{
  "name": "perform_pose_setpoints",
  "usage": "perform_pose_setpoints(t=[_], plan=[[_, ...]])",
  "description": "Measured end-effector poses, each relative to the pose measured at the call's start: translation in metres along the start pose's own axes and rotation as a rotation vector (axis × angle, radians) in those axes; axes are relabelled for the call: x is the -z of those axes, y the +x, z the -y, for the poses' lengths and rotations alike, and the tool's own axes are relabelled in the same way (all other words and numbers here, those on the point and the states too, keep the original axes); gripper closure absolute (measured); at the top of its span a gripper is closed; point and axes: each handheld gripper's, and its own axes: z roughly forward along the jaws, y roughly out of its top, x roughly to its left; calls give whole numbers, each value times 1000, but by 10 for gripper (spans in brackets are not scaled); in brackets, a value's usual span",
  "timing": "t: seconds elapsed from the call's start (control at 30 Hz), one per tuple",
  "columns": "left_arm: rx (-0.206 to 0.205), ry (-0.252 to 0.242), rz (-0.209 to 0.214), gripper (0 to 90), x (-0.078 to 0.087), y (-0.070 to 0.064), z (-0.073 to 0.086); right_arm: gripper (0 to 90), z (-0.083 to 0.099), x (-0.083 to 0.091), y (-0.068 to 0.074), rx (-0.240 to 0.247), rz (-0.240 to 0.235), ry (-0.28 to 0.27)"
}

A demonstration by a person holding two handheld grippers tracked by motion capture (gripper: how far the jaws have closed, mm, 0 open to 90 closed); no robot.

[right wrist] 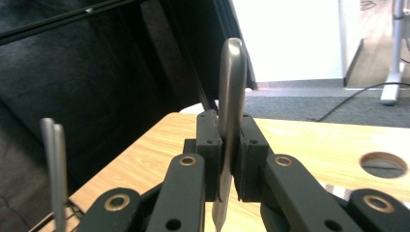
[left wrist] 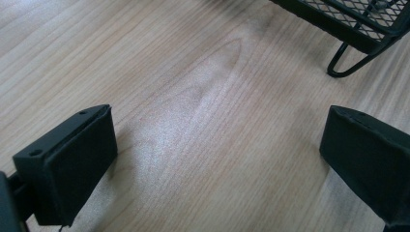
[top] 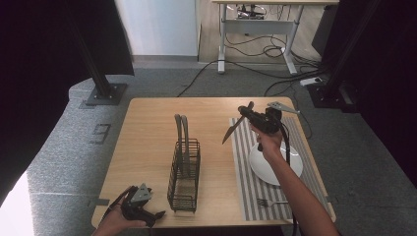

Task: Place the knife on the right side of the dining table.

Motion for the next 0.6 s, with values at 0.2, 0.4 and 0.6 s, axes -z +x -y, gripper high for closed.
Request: perform_pose_setpoints(t=[0.2,0.4,0.6], plan=[[0,0,0,0,0,0,0,825,2,0,-9,-8,29,10],[-1,1,0,0,0,0,0,826,2,1,-15,-13,44,10],[-1,2,-1,0,0,0,0,826,3,1,-21,-13,60,13]])
